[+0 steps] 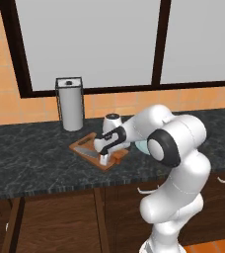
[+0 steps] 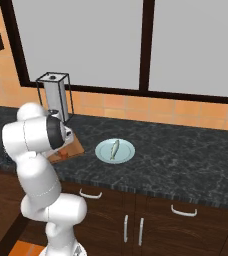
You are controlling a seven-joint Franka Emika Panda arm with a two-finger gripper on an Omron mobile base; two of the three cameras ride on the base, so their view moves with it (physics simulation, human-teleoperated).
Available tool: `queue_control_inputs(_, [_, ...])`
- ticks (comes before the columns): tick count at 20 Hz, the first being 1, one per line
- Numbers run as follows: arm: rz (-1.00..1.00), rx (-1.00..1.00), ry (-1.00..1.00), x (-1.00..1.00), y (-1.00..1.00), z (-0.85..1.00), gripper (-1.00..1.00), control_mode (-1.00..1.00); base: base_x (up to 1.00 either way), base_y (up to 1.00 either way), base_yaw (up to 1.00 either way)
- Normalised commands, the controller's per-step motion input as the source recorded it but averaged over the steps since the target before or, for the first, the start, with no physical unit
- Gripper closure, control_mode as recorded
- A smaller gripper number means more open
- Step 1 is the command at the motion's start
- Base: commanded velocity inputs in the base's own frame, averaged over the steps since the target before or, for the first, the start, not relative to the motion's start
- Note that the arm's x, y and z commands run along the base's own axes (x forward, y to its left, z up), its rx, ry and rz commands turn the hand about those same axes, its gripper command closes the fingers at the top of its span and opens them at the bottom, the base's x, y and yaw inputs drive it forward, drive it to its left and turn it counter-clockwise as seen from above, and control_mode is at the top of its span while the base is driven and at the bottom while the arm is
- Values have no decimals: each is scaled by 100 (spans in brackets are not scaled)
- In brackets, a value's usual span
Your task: Pick up the knife from the drawer and place it on the cutting board. Then place the meat from the plate to the cutting board.
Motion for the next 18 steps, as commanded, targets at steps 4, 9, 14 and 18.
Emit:
queue_control_inputs(4, [0, -4, 0, 44, 6, 7, 100, -100, 0, 0, 0])
queue_control_inputs(9, [0, -1, 0, 33, 25, 0, 100, -100, 0, 0, 0])
queue_control_inputs(14, [0, 0, 1, 8, 10, 0, 100, -100, 0, 0, 0])
queue_control_inputs(18, [0, 0, 0, 0, 0, 0, -100, -100, 0, 0, 0])
